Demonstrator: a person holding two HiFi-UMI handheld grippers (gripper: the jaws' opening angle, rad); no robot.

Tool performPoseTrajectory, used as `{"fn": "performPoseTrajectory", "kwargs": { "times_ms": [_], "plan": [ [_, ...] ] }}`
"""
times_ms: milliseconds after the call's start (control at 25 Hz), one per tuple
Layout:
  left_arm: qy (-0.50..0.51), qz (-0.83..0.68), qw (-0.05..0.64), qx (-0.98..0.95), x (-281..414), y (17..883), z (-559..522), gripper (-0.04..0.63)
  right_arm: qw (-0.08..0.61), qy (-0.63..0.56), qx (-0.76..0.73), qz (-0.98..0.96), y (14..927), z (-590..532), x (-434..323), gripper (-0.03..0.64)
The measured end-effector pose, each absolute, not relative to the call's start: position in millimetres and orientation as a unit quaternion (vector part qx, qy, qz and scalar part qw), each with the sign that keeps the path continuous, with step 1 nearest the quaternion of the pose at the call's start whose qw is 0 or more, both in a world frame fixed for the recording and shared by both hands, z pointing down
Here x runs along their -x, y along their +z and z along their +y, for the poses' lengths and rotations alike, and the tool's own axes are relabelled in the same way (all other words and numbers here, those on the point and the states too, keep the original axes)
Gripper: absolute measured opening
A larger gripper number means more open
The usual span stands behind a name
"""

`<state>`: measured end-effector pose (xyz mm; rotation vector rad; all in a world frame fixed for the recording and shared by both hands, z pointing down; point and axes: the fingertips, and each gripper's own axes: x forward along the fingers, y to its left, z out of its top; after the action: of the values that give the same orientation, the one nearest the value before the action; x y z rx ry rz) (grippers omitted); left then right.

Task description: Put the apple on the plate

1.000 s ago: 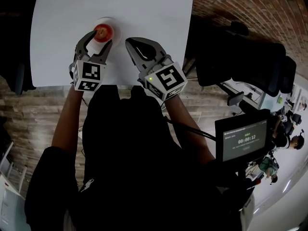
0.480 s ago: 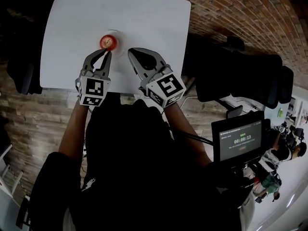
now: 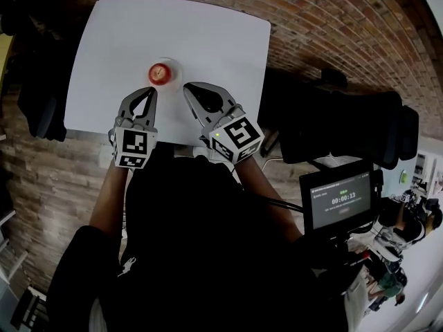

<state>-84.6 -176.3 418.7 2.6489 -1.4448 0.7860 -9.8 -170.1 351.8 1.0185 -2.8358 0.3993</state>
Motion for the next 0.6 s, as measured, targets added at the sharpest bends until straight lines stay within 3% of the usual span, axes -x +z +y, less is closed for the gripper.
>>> {"fn": "performPoseTrajectory", "kwargs": {
  "times_ms": [600],
  "plan": [
    [0.229,-0.481,-0.001,-0.847,79.5,398.8,-155.3,0.008,0.040,0.104,-0.319,-0.941,346.4,-160.9,5.4,0.003]
  ]
}}
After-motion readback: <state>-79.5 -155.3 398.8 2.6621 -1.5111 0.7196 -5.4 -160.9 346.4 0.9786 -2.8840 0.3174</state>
